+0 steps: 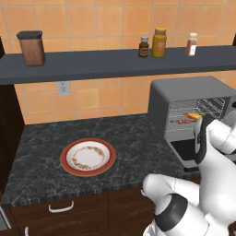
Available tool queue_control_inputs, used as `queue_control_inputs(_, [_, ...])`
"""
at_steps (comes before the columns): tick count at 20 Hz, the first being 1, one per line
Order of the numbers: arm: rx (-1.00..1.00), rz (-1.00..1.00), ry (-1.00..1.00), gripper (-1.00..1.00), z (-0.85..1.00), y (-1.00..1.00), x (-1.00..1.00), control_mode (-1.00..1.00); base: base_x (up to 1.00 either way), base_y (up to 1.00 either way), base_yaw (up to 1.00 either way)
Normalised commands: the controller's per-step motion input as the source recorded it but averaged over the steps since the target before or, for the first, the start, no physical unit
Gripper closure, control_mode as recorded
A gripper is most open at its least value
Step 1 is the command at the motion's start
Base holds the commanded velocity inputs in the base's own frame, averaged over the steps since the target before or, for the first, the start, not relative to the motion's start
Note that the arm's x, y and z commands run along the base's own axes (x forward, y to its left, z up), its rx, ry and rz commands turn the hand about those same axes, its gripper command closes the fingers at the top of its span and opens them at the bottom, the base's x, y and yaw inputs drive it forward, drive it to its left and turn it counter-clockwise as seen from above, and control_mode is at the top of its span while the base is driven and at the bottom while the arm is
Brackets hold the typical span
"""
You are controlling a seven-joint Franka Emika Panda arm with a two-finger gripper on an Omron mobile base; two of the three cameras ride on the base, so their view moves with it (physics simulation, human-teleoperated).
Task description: Pick up the kebab skewer and baguette bread, and place them inside the toaster oven. Close the toaster oven door and start by setting the timer.
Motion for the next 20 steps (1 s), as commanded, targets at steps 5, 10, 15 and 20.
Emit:
queue_control_inputs(5, [-0.03, 0.42, 0.15, -1.00, -0.07, 0.00, -0.56, -1.00, 0.00, 0.00, 0.00])
queue_control_inputs(10, [-0.17, 0.35, 0.25, -1.00, -0.21, 0.13, 0.00, -1.00, 0.00, 0.00, 0.00])
queue_control_inputs(15, [-0.09, 0.17, 0.21, -1.00, -0.72, 0.11, -0.05, -1.00, 0.00, 0.00, 0.00])
queue_control_inputs(20, [0.00, 0.03, 0.03, -1.00, -0.76, 0.00, -0.28, -1.00, 0.00, 0.00, 0.00])
